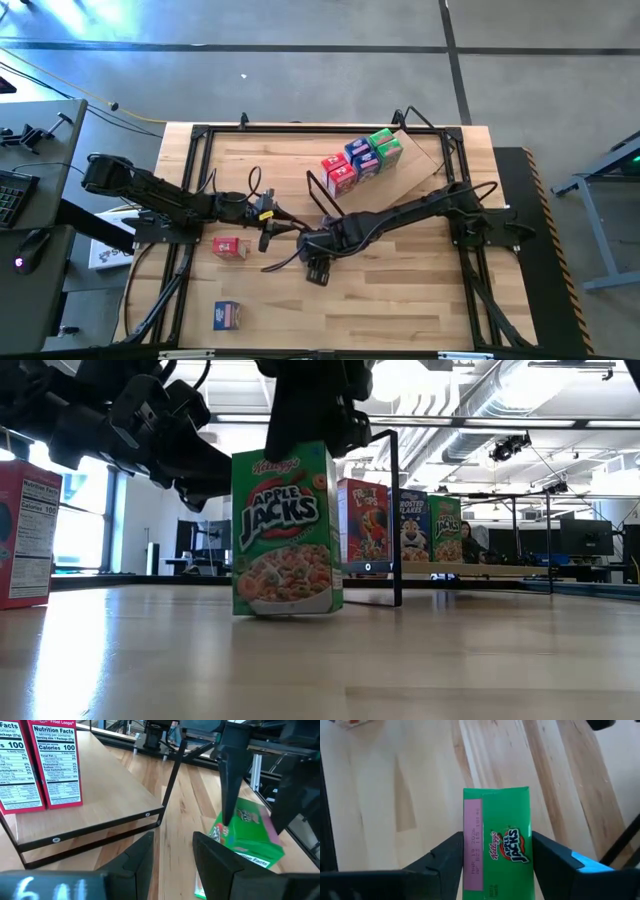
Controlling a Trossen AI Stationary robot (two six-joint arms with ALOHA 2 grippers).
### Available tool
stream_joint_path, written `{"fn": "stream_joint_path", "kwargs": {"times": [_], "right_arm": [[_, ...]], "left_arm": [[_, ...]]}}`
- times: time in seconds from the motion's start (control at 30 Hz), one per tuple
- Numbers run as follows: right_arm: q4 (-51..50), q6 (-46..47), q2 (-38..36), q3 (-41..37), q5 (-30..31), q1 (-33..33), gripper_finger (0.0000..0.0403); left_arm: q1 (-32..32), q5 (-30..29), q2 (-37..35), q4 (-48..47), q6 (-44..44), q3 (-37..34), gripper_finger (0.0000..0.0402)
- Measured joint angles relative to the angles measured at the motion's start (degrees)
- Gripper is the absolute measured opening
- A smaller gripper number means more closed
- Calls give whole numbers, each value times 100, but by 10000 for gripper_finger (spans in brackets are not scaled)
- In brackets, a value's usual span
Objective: Stack cereal on shelf
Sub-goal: Put the green cereal box on the shelf aligned with the other green cereal boxes
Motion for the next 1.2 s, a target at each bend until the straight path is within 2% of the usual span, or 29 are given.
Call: {"fn": "stream_joint_path", "kwargs": {"times": [0.37, 0.63, 0.93, 1.1, 1.2], "right_arm": [[296, -120, -118, 0, -123, 64, 193], [721, -442, -561, 2, -197, 217, 193], [562, -462, -1106, 20, 46, 299, 193], [273, -379, -947, 10, 236, 578, 226], [308, -137, -819, 9, 480, 800, 255]], "left_arm": [[0, 41, 0, -87, 0, 0, 126], [0, 42, 0, -80, 41, 0, 126], [-16, 57, 0, -80, -15, -20, 126], [-33, 267, 0, 109, -335, -332, 126], [-233, 706, 2, 41, -528, -465, 126]]}}
